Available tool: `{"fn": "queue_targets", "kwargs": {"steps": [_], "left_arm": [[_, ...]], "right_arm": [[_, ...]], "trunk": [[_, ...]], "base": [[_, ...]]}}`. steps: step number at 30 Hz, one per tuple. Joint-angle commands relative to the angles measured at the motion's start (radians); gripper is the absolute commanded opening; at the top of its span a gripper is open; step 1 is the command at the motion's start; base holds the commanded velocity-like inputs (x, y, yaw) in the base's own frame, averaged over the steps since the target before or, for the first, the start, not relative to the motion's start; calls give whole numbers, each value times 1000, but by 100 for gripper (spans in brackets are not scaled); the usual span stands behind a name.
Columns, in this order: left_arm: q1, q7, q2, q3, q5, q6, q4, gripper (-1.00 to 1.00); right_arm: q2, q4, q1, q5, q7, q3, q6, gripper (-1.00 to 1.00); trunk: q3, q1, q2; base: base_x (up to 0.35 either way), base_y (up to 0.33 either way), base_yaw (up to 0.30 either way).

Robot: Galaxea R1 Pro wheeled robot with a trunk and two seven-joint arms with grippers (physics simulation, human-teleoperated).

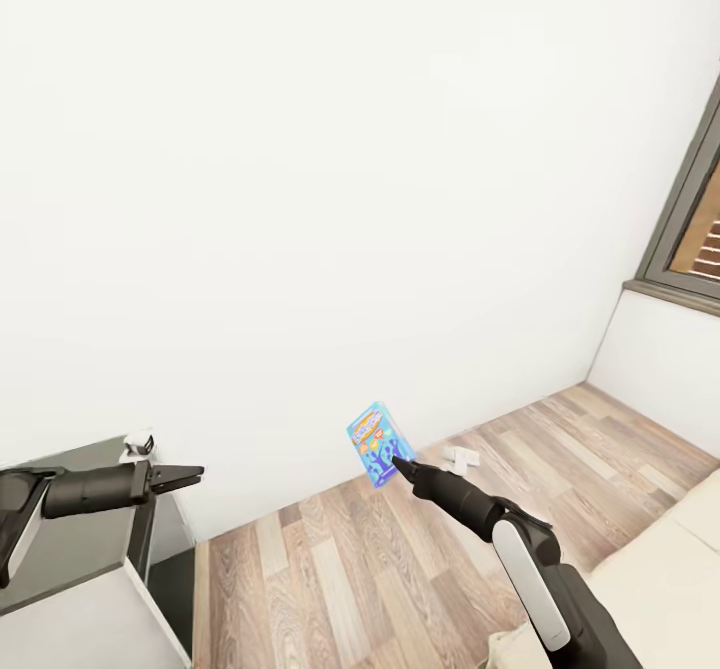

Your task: Put all the toys in the child's room - the three board games (two on the bed and one on the table), the two jigsaw puzzles on the table, and the tennis ball on the table - inside the toy box on the table in the child's room.

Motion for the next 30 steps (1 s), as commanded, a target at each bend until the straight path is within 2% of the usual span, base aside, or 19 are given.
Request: {"fn": "queue_targets", "kwargs": {"steps": [1,30], "left_arm": [[-1,-4,0,0,-1,11,0,100],[-2,-4,0,-2,-2,12,0,100]], "right_arm": [[-1,-1,-1,-6,0,0,4,-100],[-1,-1,-1,-6,-1,2,3,-100]], "trunk": [[-2,1,-2],[-2,1,-2]], "base": [[0,0,292],[0,0,292]]}}
